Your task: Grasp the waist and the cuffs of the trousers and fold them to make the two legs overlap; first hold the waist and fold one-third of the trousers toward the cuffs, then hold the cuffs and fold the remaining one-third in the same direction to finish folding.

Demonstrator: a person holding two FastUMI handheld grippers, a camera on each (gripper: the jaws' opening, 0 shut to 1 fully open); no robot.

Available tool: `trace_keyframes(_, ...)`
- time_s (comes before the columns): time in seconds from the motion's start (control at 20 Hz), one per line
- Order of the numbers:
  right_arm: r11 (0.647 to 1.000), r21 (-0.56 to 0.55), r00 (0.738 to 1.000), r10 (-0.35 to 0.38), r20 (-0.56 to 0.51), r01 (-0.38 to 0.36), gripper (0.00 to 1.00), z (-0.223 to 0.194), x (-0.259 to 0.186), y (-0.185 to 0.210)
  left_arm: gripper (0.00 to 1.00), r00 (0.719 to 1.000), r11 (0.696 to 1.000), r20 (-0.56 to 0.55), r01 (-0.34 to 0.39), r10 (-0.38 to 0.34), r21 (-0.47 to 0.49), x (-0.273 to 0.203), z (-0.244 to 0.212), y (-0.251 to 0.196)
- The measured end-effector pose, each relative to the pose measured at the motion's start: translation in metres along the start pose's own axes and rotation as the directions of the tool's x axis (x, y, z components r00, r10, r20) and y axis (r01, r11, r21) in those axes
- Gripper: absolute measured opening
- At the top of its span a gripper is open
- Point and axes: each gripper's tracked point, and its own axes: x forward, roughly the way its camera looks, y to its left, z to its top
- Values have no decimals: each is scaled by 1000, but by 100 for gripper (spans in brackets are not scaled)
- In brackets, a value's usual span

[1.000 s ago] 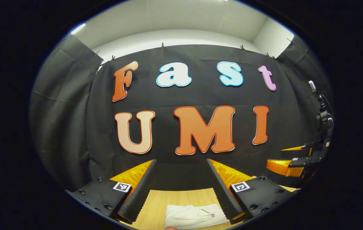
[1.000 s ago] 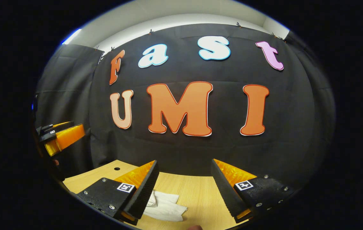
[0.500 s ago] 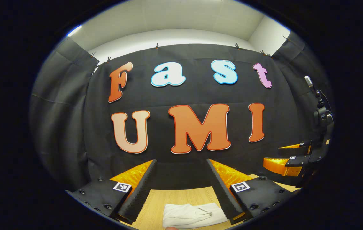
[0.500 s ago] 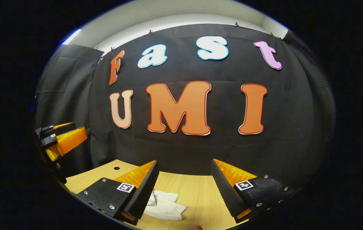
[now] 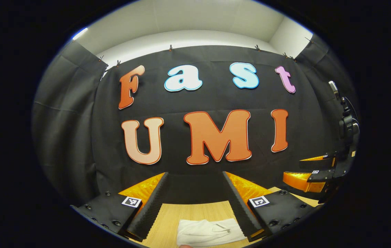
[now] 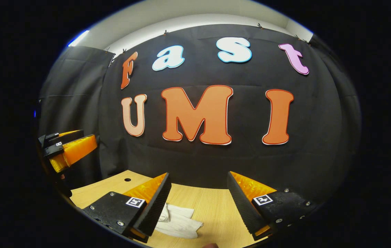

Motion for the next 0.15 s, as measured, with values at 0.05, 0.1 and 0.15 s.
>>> trace_keyframes(0.05, 1000, -2, 1000, -6, -6, 6, 98, -1, 2, -1, 97, 1000, 1000, -8, 4, -4, -3, 1, -3, -1)
trace_keyframes(0.1, 1000, -8, 1000, -14, -10, 14, 98, -2, 4, -3, 97, 1000, 1000, -19, 11, -12, -18, 3, -6, -3)
trace_keyframes(0.15, 1000, -13, 1000, -16, -16, 16, 98, -4, 6, -4, 97, 999, 999, -32, 24, -25, -37, 3, -9, -6)
